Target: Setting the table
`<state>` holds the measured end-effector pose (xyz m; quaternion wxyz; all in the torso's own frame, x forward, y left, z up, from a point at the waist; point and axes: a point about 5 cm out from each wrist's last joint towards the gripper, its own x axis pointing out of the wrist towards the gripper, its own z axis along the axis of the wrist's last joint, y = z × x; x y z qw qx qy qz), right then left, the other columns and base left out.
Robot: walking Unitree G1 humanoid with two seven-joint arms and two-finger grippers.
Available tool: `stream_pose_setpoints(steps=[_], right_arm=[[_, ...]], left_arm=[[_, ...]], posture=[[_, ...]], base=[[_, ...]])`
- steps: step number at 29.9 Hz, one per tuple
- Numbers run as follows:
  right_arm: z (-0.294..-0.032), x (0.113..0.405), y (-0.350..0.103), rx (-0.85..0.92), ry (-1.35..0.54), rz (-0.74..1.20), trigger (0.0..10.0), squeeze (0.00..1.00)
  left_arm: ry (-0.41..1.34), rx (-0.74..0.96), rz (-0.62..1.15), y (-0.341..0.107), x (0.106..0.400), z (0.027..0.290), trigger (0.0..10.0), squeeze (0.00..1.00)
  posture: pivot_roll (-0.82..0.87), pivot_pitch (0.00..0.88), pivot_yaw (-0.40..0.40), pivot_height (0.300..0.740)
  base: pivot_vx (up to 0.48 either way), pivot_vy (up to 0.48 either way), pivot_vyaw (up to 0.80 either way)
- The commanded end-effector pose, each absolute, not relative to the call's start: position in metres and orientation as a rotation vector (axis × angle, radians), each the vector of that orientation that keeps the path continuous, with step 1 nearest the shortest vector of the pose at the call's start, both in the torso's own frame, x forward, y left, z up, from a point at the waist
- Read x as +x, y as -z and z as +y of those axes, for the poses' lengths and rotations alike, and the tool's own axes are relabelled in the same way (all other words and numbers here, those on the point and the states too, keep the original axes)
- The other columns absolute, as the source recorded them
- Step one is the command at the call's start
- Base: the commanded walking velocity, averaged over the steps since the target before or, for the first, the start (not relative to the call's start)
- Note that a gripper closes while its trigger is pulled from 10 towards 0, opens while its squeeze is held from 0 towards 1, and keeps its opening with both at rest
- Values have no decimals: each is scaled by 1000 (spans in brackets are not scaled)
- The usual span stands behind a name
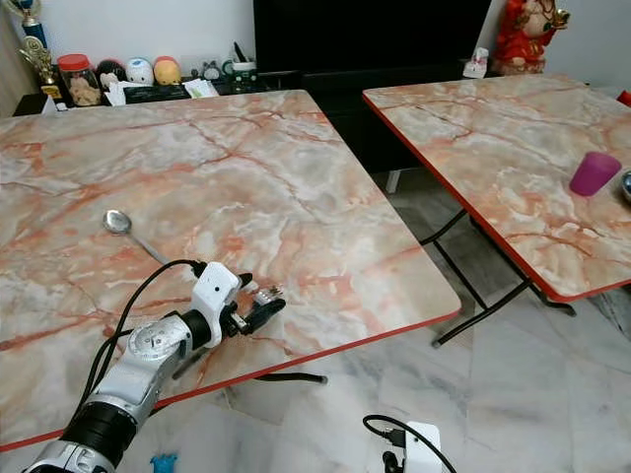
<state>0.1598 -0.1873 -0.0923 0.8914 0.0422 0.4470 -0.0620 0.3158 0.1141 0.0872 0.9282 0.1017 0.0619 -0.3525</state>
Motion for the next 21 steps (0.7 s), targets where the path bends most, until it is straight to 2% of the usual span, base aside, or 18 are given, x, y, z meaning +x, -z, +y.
stream_pose_setpoints(steps=[1, 13, 14, 15, 16, 17, 21], right_arm=[[-189, 158, 93, 87, 134, 936, 10000, 0], [-188, 158, 93, 90, 137, 935, 10000, 0], [-188, 158, 93, 90, 137, 935, 10000, 0], [-188, 158, 93, 90, 137, 935, 10000, 0], [-188, 158, 93, 90, 137, 935, 10000, 0], [-188, 158, 93, 90, 137, 935, 10000, 0], [-188, 158, 93, 89, 136, 936, 10000, 0]], left_arm=[[728, 227, 143, -84, 316, 113, 10000, 0], [724, 254, 199, -75, 316, 113, 10000, 0], [725, 254, 204, -75, 316, 113, 9176, 0], [725, 252, 206, -74, 316, 112, 1725, 0], [725, 252, 206, -74, 316, 112, 1725, 0], [724, 248, 205, -74, 316, 112, 0, 0], [729, 242, 204, -74, 315, 111, 0, 0]], posture=[[95, 17, -70, 740], [93, 10, -67, 740], [93, 10, -67, 740], [95, 10, -67, 740], [95, 10, -67, 740], [95, 10, -67, 740], [95, 12, -69, 740]], base=[[0, 0, 0], [0, 0, 0], [0, 0, 0], [0, 0, 0], [0, 0, 0], [0, 0, 0], [0, 0, 0]])
